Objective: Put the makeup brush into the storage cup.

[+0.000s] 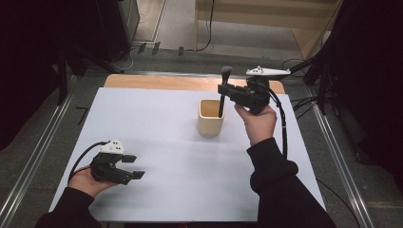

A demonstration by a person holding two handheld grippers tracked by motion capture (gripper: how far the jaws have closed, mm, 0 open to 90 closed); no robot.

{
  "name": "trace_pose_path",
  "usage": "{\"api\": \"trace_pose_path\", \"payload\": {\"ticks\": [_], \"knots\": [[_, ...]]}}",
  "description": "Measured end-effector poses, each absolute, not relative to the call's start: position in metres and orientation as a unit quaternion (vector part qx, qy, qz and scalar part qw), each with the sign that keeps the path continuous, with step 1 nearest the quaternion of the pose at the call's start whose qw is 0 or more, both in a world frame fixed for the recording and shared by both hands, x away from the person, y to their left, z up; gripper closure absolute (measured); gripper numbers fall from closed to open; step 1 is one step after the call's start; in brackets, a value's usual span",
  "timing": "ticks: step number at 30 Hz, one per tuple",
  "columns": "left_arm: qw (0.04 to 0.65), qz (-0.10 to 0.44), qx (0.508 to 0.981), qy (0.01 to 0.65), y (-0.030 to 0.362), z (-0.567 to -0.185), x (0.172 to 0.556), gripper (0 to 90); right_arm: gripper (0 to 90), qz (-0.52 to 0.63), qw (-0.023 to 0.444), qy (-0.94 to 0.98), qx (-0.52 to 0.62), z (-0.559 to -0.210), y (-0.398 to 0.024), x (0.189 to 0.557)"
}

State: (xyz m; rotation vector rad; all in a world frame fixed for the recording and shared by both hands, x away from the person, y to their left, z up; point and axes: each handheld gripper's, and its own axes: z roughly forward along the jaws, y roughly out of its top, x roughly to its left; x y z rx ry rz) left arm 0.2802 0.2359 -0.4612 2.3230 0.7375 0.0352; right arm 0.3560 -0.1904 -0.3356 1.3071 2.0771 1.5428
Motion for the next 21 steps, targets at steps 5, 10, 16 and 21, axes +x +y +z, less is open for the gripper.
{"api": "trace_pose_path", "payload": {"ticks": [5,10,16,21], "knots": [[0.344,0.011,0.895,0.285,0.236,-0.461,0.281,30.7,78.3,0.521,0.131,0.713,0.449,-0.329,-0.192,0.365],[0.344,0.011,0.895,0.285,0.236,-0.462,0.280,30.6,78.3,0.522,0.128,0.708,0.458,-0.329,-0.191,0.374],[0.344,0.011,0.895,0.284,0.236,-0.462,0.281,30.6,78.3,0.520,0.131,0.705,0.464,-0.332,-0.188,0.384],[0.349,0.008,0.893,0.282,0.236,-0.461,0.281,30.7,78.3,0.511,0.137,0.709,0.466,-0.336,-0.182,0.391]]}}
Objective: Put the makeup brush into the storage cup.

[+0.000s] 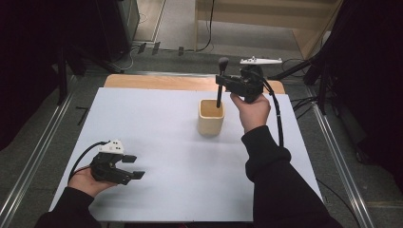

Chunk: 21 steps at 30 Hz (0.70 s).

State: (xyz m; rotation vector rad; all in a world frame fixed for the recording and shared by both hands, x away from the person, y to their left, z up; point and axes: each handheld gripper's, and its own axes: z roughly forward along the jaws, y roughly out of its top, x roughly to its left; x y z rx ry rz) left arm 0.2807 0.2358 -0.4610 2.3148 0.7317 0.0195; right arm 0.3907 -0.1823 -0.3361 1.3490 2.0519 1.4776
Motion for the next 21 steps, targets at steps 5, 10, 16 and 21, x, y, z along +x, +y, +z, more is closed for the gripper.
{"api": "trace_pose_path", "payload": {"ticks": [5,10,16,21], "knots": [[0.347,0.008,0.894,0.282,0.237,-0.461,0.281,30.7,78.3,0.510,0.138,0.706,0.472,-0.342,-0.179,0.397],[0.347,0.006,0.894,0.283,0.236,-0.462,0.281,30.7,78.2,0.509,0.143,0.706,0.471,-0.346,-0.176,0.400],[0.351,0.006,0.893,0.283,0.236,-0.461,0.281,30.7,78.2,0.503,0.143,0.706,0.477,-0.353,-0.173,0.405],[0.350,0.007,0.894,0.281,0.236,-0.461,0.280,30.7,78.2,0.499,0.142,0.707,0.480,-0.360,-0.170,0.408]]}}
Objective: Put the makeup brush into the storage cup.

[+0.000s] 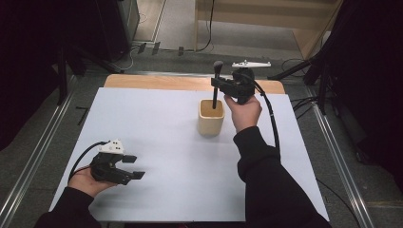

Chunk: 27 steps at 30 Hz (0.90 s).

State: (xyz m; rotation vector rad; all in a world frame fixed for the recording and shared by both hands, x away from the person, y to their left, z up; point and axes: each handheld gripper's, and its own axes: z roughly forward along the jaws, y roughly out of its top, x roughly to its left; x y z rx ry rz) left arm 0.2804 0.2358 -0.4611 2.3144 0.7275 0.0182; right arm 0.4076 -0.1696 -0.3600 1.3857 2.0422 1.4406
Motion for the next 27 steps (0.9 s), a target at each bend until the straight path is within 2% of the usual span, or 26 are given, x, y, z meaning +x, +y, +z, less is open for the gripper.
{"api": "trace_pose_path", "payload": {"ticks": [27], "knots": [[0.346,0.008,0.895,0.281,0.236,-0.462,0.281,30.9,78.1,0.485,0.137,0.711,0.491,-0.398,-0.164,0.408]]}}
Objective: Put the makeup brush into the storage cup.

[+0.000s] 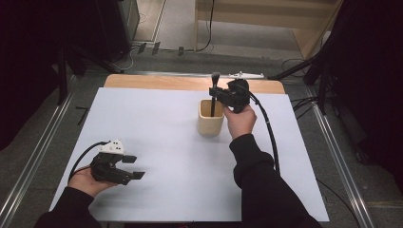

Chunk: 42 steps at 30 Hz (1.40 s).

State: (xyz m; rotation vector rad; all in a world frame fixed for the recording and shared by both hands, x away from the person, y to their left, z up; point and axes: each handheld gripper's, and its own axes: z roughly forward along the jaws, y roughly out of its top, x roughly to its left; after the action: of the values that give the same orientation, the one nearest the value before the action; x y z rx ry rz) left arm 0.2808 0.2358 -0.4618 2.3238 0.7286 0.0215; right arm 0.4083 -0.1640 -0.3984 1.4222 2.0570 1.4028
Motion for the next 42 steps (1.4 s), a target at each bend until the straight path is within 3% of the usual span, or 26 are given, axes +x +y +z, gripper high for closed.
{"api": "trace_pose_path", "payload": {"ticks": [27,30,32,42], "knots": [[0.345,0.007,0.895,0.281,0.236,-0.462,0.281,30.8,76.6,0.473,0.126,0.717,0.495,-0.427,-0.163,0.401],[0.344,0.007,0.896,0.279,0.236,-0.462,0.281,30.8,34.0,0.486,0.155,0.728,0.458,-0.424,-0.163,0.399],[0.344,0.006,0.897,0.278,0.235,-0.462,0.281,30.8,21.3,0.478,0.176,0.728,0.458,-0.423,-0.163,0.398],[0.344,0.008,0.897,0.279,0.235,-0.462,0.281,30.8,18.4,0.466,0.163,0.736,0.464,-0.424,-0.166,0.396]]}}
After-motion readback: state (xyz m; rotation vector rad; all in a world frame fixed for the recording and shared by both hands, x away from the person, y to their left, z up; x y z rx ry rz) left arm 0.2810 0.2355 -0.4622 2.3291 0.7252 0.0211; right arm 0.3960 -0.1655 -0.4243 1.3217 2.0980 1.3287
